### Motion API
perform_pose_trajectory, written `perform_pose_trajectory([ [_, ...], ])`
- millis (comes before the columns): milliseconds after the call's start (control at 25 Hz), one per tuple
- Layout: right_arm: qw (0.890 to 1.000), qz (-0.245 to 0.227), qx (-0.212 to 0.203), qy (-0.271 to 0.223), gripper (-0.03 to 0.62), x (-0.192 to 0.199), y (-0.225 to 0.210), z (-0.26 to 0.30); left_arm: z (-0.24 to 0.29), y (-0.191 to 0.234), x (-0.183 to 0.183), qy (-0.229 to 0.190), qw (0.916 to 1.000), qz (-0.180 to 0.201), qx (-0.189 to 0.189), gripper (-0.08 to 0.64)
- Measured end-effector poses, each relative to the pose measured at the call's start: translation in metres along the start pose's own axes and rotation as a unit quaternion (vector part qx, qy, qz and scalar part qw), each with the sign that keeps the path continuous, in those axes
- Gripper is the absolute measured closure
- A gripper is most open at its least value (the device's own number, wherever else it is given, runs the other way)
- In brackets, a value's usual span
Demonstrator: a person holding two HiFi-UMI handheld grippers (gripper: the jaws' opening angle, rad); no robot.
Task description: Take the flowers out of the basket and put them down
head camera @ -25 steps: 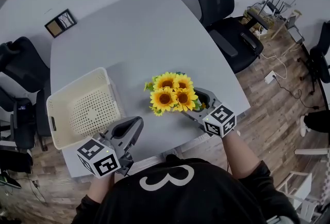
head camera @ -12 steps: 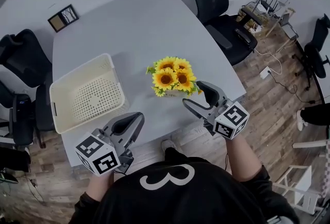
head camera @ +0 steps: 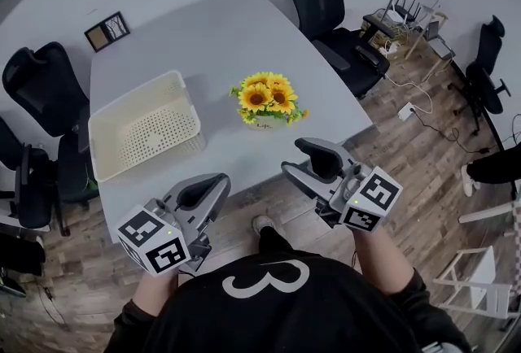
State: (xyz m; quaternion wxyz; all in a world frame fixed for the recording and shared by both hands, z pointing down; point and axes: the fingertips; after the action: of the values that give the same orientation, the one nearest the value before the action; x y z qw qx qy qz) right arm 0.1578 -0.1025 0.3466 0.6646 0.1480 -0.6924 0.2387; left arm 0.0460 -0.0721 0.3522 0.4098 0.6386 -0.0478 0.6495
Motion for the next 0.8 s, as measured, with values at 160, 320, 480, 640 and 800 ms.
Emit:
perform_pose_trajectory([
  [160, 1.000, -0.023, -0.005, -0.007, 0.478, -0.002, 0.043, -0.016, -0.020, -0.027, 0.012, 0.000, 0.9998, 0.012, 0.014, 0.548],
  [320, 0.999, -0.039, -0.010, 0.008, 0.553, 0.007, 0.079, -0.026, -0.036, -0.048, 0.022, 0.002, 0.9995, 0.018, 0.026, 0.548],
  [480, 0.998, -0.057, -0.028, 0.027, 0.581, 0.013, 0.116, -0.032, -0.047, -0.062, 0.035, 0.005, 0.9992, 0.015, 0.037, 0.548],
  [640, 0.997, -0.069, -0.030, 0.029, 0.583, 0.008, 0.141, -0.037, -0.057, -0.073, 0.044, 0.003, 0.9989, 0.012, 0.044, 0.548],
  [800, 0.997, -0.049, -0.032, 0.058, 0.583, 0.016, 0.155, -0.037, -0.067, -0.083, 0.050, 0.004, 0.9984, 0.022, 0.051, 0.548],
])
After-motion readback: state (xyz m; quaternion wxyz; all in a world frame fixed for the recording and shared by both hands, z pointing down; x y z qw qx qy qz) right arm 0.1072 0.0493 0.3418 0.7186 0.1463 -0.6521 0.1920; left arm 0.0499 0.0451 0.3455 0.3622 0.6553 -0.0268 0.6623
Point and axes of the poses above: the fingertips, and each gripper's own axes: z forward along the fingers, y to its left, x out of its underside, and after that the axes turned 4 degrees about -z, right-handed
